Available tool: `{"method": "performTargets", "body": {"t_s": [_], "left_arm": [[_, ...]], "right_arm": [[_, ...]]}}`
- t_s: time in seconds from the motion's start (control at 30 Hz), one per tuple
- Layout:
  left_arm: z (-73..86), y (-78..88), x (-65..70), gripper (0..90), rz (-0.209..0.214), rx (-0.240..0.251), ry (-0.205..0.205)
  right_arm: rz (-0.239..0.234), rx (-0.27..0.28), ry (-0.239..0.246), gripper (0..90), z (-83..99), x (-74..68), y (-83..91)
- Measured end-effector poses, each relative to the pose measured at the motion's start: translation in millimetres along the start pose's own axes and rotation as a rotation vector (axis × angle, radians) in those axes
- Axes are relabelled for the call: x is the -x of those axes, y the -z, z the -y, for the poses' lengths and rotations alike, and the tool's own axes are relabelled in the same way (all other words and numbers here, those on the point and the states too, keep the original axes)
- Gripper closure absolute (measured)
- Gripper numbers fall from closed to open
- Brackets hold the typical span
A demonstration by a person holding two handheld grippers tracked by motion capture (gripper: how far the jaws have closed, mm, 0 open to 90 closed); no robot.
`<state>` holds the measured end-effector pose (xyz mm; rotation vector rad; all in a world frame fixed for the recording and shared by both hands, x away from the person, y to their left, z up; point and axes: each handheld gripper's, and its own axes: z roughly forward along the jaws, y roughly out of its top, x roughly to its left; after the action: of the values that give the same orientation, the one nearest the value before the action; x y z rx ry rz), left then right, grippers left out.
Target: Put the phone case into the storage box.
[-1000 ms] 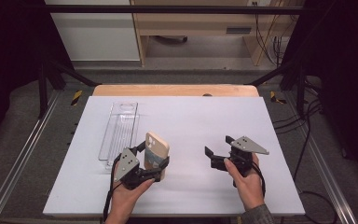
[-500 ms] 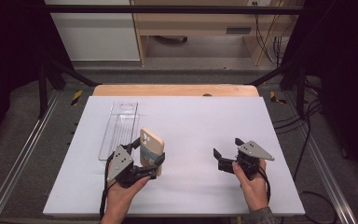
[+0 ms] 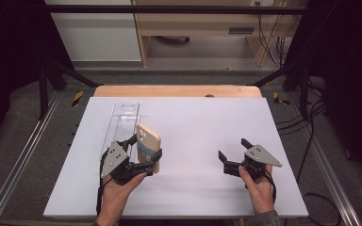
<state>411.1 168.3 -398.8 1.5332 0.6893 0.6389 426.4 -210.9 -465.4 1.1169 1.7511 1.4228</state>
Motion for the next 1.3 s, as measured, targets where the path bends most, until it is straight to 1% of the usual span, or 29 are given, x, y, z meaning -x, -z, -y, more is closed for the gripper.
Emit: {"method": "performTargets", "body": {"t_s": [0.07,0.17,0.23,0.27,0.33,0.37,0.43,0.5,0.6,0.7,0.77,0.83,0.9,0.93,0.97,1.0,1.03,1.13,1.23,1.3], "left_arm": [[-5.2,-0.1,-1.3,11.5,-0.007,0.005,-0.007],[-13.2,0.8,-3.7,11.5,-0.018,0.019,0.002],[-18.4,0.8,-6.0,11.5,-0.025,0.018,0.006],[-21.6,0.6,-7.6,11.5,-0.025,0.015,0.006],[-27.0,0.6,-9.9,11.5,-0.01,0.015,0.01],[-30.3,0.6,-11.2,11.5,-0.011,0.015,0.007],[-36.8,0.4,-13.6,11.5,-0.025,0.005,-0.014],[-42.4,0.4,-17.2,11.5,-0.038,-0.001,-0.025],[-48.6,-1.1,-23.8,11.5,-0.065,-0.015,-0.037],[-51.1,-3.8,-29.7,11.5,-0.085,-0.03,-0.044],[-52.7,-5.3,-34.4,11.5,-0.094,-0.03,-0.034],[-54.1,-6.8,-40.1,11.5,-0.11,-0.029,-0.035],[-56.0,-7.8,-47.6,11.5,-0.121,-0.03,-0.016],[-56.0,-7.8,-47.6,11.5,-0.121,-0.03,-0.016],[-59.5,-8.5,-54.4,11.5,-0.144,-0.028,-0.015],[-60.9,-8.3,-56.7,11.5,-0.147,-0.025,-0.006],[-62.7,-8.1,-59.8,11.5,-0.146,-0.011,0.011],[-66.5,-8.7,-66.5,11.5,-0.172,-0.008,0.008],[-69.5,-9.4,-72.9,11.5,-0.193,-0.005,0.018],[-69.6,-11.6,-77.3,11.5,-0.215,-0.01,0.021]], "right_arm": [[-0.003,0.007,-0.008,4.1,1.2,0.4,0.4],[-0.006,0.022,-0.007,3.9,0.8,-0.1,1.4],[-0.003,0.029,-0.004,3.8,0.9,-0.6,2.1],[0.0,0.032,-0.004,3.8,1.2,-1.0,2.4],[0.01,0.043,-0.005,3.9,2.8,-1.6,3.7],[0.012,0.045,-0.008,4.0,3.5,-1.8,4.3],[0.014,0.046,-0.009,3.8,5.0,-2.1,5.1],[0.015,0.045,-0.008,3.6,6.0,-2.2,5.2],[0.016,0.053,-0.013,3.4,7.7,-1.9,5.6],[0.007,0.048,-0.014,3.3,10.4,-3.2,4.3],[0.002,0.039,-0.004,3.3,12.0,-4.1,2.3],[0.002,0.034,-0.001,3.2,13.5,-4.0,1.8],[0.004,0.04,-0.01,3.2,14.2,-3.5,1.8],[0.004,0.04,-0.01,3.2,14.2,-3.5,1.8],[-0.001,0.035,-0.008,3.2,15.3,-3.5,1.1],[-0.005,0.035,-0.005,3.2,15.5,-3.9,0.7],[-0.009,0.036,-0.005,3.3,15.5,-4.7,0.3],[-0.019,0.031,0.014,3.3,15.9,-7.3,-1.6],[-0.025,0.027,0.024,3.2,16.9,-8.9,-3.4],[-0.031,0.025,0.028,3.2,16.9,-10.3,-3.9]]}}
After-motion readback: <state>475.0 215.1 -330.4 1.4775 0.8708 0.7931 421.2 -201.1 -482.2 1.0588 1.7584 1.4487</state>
